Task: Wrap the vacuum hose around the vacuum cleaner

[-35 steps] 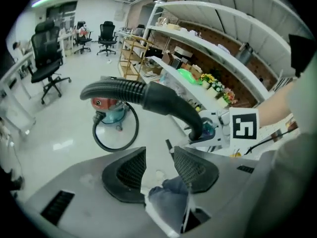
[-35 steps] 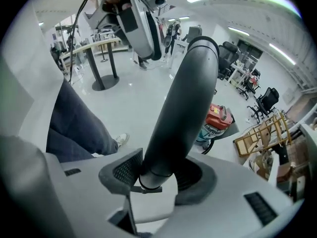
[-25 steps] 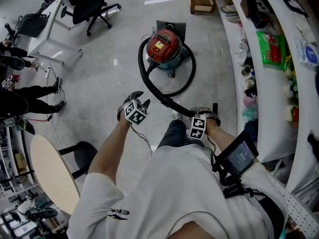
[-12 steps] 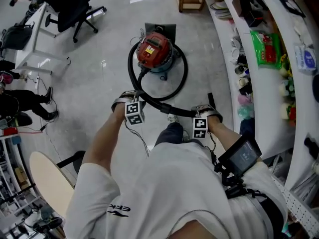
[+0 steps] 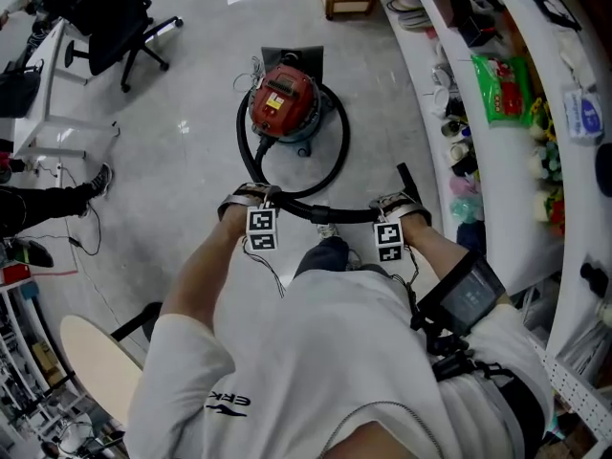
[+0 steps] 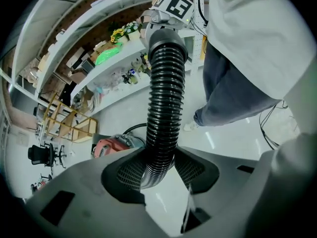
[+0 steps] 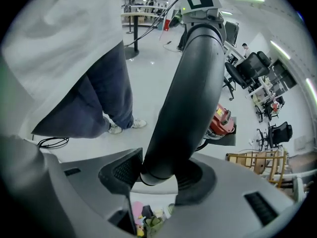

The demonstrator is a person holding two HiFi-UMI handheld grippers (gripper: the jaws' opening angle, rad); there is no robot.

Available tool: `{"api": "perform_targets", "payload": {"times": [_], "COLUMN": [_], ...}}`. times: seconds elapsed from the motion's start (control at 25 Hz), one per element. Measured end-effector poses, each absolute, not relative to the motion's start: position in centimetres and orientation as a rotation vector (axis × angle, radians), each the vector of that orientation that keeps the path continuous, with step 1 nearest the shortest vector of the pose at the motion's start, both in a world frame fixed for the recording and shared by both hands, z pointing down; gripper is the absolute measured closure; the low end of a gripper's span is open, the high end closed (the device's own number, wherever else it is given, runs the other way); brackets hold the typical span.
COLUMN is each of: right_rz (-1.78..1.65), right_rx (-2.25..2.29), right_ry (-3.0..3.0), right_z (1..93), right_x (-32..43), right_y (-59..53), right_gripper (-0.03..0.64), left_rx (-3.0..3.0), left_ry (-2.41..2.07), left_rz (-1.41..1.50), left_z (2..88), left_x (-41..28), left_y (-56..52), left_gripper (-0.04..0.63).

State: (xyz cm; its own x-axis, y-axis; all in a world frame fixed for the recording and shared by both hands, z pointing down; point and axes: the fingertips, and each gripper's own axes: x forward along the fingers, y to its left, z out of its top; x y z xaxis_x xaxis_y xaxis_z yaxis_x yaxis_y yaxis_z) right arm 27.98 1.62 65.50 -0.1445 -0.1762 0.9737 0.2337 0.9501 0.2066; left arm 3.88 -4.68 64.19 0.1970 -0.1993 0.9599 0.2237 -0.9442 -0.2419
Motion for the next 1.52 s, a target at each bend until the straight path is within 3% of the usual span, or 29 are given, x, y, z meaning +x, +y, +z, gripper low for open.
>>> {"api": "perform_targets", "payload": {"times": [0.72,1.52], "right_rz": [-0.555,-0.78], "right_rx": [-0.209,-0.406], "right_ry": [-1.554,-1.489], "right_z": [66.6,69.2], "right_x": [31.4,39.1], "right_y": [-9.7,-25.0], "right_gripper": [0.436,0.445], "left_rx": [-2.381,-2.583], "left_ry": [0.071,0.223], "left_rz": [-1.818,-1.898], "left_z": [66.5,69.3], "left_x": [6.9,17.5], "left_y": [-6.3,-12.9], "left_gripper": [0.436,0.436]}}
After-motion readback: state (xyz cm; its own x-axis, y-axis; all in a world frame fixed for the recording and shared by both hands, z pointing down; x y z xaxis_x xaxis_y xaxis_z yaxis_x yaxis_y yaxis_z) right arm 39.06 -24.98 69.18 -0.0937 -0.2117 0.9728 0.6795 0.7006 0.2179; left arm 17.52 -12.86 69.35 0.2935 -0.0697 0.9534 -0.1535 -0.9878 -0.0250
